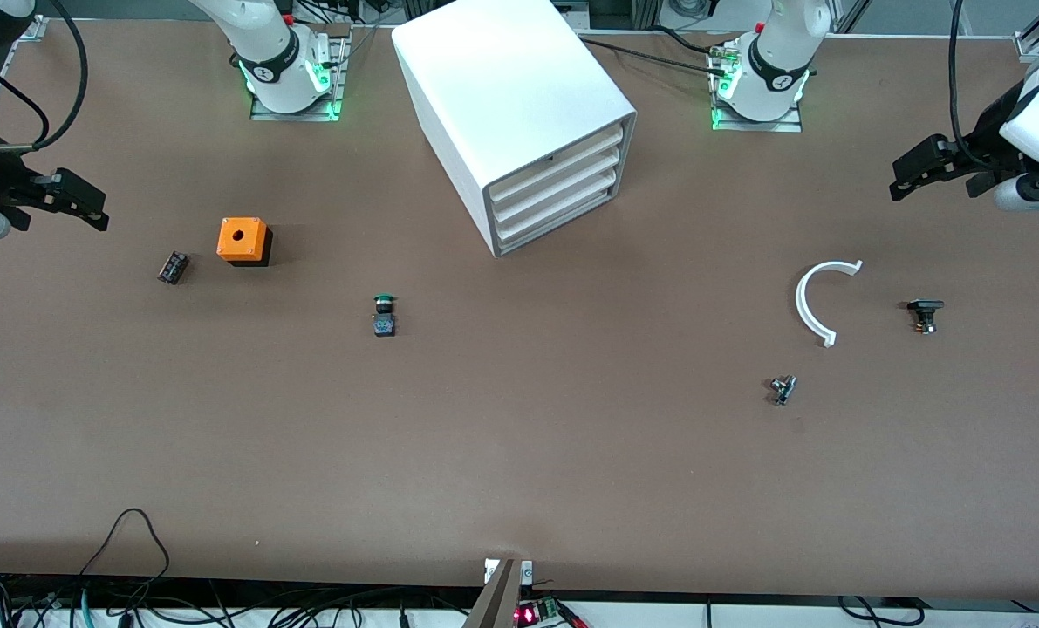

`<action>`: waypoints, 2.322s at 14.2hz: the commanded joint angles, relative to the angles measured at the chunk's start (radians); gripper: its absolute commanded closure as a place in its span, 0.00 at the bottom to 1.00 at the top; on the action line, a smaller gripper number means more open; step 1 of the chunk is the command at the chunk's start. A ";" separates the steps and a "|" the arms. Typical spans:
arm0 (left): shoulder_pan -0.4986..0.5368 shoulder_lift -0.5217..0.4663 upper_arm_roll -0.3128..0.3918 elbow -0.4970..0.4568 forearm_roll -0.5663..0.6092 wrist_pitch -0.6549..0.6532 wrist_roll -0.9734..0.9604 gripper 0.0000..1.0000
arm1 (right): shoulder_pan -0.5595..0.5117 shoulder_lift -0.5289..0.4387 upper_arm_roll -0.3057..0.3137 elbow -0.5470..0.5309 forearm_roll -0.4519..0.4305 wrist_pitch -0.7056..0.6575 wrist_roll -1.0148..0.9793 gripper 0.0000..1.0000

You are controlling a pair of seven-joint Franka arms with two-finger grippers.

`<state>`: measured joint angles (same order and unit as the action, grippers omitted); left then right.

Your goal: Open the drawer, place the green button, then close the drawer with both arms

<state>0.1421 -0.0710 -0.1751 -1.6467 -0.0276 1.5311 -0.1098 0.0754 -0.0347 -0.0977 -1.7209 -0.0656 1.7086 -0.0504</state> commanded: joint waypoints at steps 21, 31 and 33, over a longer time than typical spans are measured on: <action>-0.062 0.194 -0.015 0.065 0.008 -0.130 0.032 0.00 | 0.055 0.076 0.021 0.015 0.026 -0.070 -0.022 0.00; -0.064 0.434 -0.043 -0.109 -0.499 0.038 0.070 0.00 | 0.089 0.182 0.021 0.015 0.081 -0.031 -0.016 0.00; -0.071 0.491 -0.076 -0.197 -0.618 0.136 0.163 0.00 | 0.106 0.217 0.021 0.015 0.081 -0.001 -0.016 0.00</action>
<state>0.0736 0.3787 -0.2227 -1.7738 -0.5475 1.5937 -0.0273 0.1634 0.1470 -0.0733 -1.7210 -0.0025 1.6884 -0.0575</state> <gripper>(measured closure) 0.000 0.000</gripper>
